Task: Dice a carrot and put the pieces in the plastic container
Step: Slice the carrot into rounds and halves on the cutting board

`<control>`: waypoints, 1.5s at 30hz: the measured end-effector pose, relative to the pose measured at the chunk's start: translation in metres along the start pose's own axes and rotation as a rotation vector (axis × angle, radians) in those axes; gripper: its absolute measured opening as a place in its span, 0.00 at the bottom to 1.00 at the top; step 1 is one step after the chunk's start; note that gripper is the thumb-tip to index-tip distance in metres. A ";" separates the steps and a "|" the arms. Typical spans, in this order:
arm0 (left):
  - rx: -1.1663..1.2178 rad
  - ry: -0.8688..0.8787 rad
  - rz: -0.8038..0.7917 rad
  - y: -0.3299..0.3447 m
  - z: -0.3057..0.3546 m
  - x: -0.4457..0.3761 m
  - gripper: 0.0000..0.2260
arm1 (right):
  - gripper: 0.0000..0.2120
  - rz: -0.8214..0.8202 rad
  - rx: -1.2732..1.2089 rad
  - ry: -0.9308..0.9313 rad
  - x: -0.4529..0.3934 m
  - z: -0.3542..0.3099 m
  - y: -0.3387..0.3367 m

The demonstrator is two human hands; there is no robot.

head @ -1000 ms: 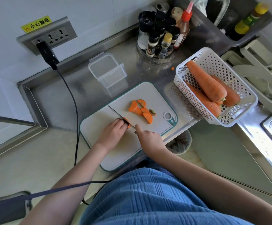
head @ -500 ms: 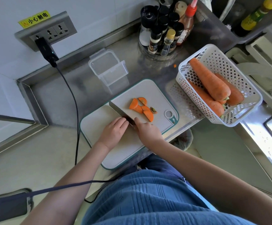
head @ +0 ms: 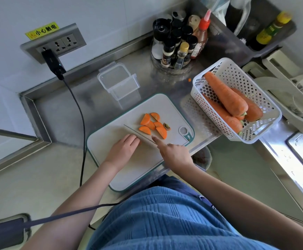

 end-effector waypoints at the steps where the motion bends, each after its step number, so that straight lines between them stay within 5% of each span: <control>1: 0.003 0.008 -0.002 -0.001 0.000 0.000 0.13 | 0.24 0.026 -0.023 0.014 0.000 0.000 -0.001; 4: 0.001 0.009 0.017 -0.001 0.000 0.000 0.03 | 0.14 0.078 -0.122 0.068 0.001 -0.003 -0.003; 8: -0.010 -0.004 0.020 0.001 -0.002 -0.001 0.07 | 0.11 0.068 -0.221 0.042 0.001 -0.019 -0.003; 17: -0.006 -0.009 0.038 0.002 -0.004 0.001 0.03 | 0.13 0.009 -0.165 0.002 -0.005 -0.035 0.002; 21: 0.001 -0.020 0.053 0.000 -0.003 0.001 0.10 | 0.12 -0.003 -0.152 -0.014 -0.007 -0.035 0.006; 31: -0.005 -0.010 0.079 -0.001 -0.004 0.004 0.02 | 0.15 -0.061 -0.137 0.007 -0.020 -0.034 0.024; 39: -0.016 0.000 0.091 0.001 -0.006 0.005 0.07 | 0.07 -0.099 -0.228 0.012 -0.042 -0.039 0.006; 45: 0.008 -0.043 0.026 -0.001 -0.003 0.007 0.09 | 0.11 -0.035 -0.088 -0.106 -0.024 -0.017 0.000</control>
Point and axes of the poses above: each hand's wrist, its own x-axis away from the middle knuckle, its own y-axis out of the palm, z = x × y, the point moved 4 cm from there along -x, towards the middle knuckle, and after that the axes turned 1 degree about -x, right-handed, at the moved point
